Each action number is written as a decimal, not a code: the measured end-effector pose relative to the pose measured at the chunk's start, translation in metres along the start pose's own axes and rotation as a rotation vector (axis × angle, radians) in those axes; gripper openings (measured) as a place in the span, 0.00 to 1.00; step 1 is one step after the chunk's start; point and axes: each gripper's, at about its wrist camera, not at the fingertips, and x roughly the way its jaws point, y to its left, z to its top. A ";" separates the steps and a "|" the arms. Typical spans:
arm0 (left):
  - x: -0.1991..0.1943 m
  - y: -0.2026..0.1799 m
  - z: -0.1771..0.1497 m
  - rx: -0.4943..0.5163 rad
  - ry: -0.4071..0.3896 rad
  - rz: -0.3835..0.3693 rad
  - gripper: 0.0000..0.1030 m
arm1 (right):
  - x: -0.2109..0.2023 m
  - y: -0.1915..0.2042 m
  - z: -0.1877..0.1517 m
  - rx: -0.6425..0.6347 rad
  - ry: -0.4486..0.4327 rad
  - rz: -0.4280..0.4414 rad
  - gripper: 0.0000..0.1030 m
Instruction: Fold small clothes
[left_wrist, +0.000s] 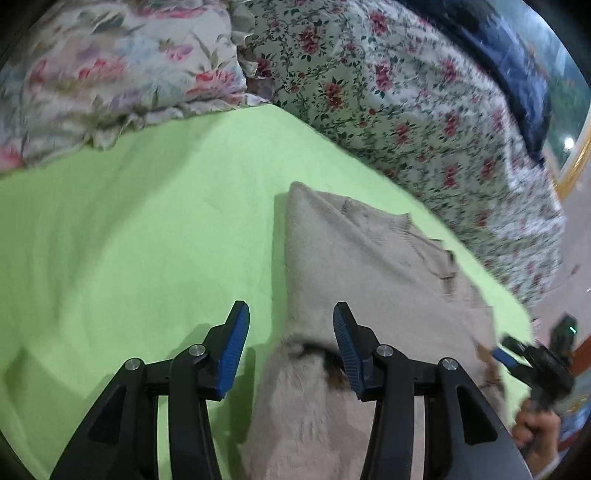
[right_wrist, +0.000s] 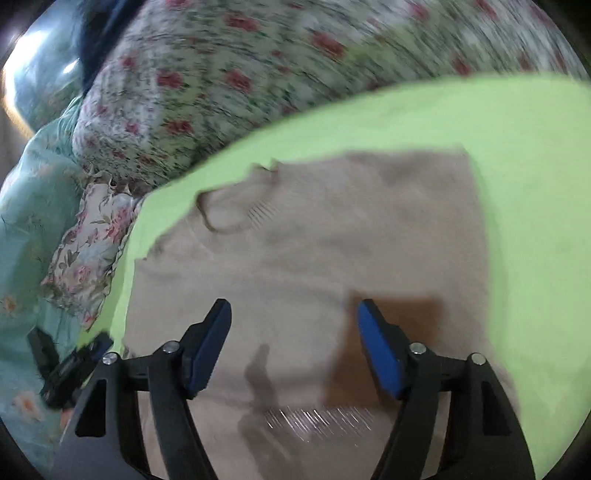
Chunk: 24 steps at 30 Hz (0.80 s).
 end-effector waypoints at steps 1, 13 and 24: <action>0.008 -0.004 0.002 0.020 0.014 0.030 0.47 | 0.001 -0.002 -0.004 -0.011 0.020 0.001 0.66; -0.035 -0.008 -0.030 0.173 0.122 0.083 0.49 | -0.061 -0.030 -0.029 0.083 -0.085 -0.107 0.53; -0.115 0.024 -0.155 0.127 0.335 -0.094 0.57 | -0.141 -0.029 -0.144 0.073 -0.076 -0.043 0.56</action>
